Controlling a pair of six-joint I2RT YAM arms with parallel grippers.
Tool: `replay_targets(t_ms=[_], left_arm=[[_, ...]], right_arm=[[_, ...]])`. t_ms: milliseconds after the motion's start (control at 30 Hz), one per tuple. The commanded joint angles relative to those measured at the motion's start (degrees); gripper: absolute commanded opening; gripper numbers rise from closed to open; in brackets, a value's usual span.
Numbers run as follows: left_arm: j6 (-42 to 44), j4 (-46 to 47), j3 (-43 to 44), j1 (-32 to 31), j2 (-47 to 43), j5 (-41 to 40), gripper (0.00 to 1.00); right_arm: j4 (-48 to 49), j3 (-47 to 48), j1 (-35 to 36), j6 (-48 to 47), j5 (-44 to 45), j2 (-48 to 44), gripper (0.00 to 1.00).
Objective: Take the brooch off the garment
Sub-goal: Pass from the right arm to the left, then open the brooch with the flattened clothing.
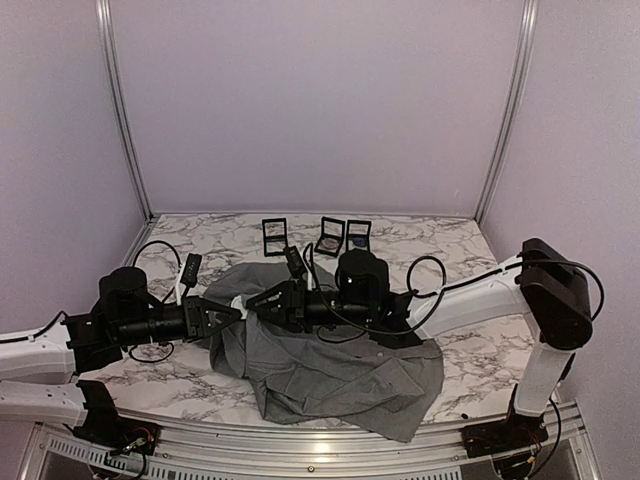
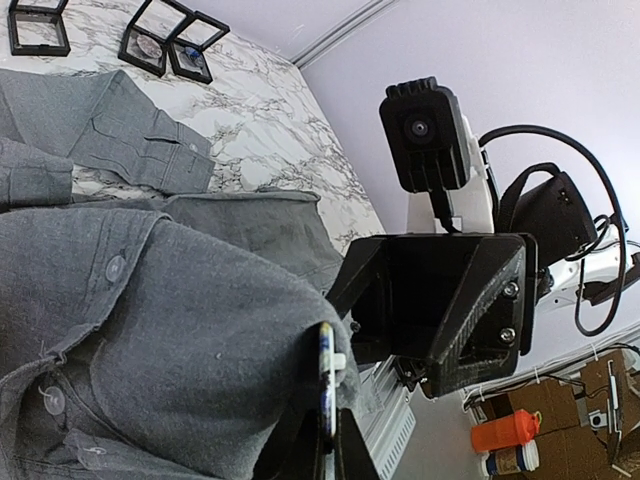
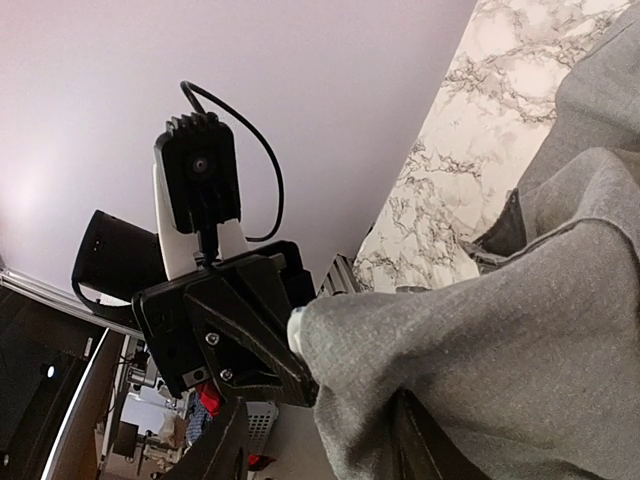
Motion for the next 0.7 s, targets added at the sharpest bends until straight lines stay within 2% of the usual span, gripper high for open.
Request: replay_targets(t_ms=[0,467,667], left_arm=[[0.1,5.3,-0.9,-2.1,0.4,-1.9,0.0],[1.5,8.9,-1.3,-4.0,0.7,-3.4,0.0],[2.5,10.0,-1.1,-4.3,0.5,-2.6,0.0]], right_arm=[[4.2,-0.1,0.6,3.5,2.9,1.8,0.45],[6.1,-0.2,1.3,5.2,3.5,3.1,0.31],[5.3,-0.1,1.4,5.0,3.7,3.4,0.3]])
